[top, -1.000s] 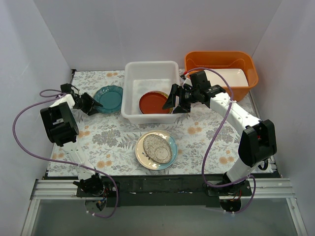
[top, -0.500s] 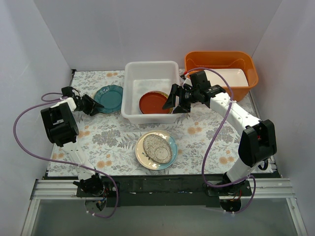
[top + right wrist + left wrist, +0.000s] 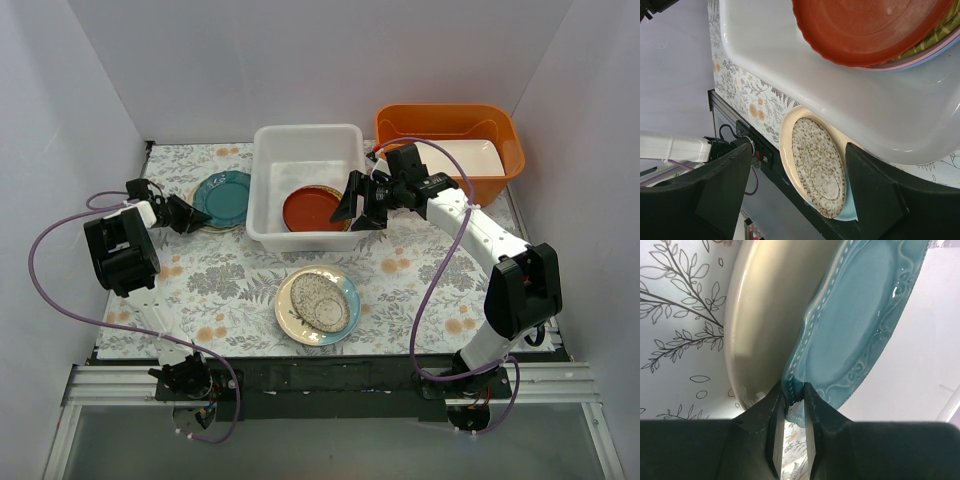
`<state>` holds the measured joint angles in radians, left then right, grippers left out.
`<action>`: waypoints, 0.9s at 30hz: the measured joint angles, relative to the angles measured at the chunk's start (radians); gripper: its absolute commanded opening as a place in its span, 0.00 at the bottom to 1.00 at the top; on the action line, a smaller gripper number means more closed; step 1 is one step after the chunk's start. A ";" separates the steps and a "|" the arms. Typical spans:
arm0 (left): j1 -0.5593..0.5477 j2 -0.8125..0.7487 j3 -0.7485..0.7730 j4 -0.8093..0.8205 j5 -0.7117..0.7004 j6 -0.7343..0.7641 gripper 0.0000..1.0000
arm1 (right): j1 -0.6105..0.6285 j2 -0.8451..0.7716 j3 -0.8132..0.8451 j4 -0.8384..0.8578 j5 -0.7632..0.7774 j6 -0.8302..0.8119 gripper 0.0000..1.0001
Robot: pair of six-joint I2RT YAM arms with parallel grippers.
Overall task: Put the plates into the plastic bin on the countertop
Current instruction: Pick up the plate at the center of the board.
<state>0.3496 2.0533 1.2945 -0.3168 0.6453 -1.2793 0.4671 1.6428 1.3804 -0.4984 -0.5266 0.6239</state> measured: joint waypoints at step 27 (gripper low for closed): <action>-0.006 -0.124 -0.012 -0.002 -0.011 -0.051 0.00 | 0.000 0.000 0.000 0.000 0.000 0.000 0.82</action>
<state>0.3431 1.9289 1.2827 -0.3183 0.6346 -1.3308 0.4671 1.6428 1.3800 -0.4984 -0.5266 0.6239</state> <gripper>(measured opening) 0.124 0.820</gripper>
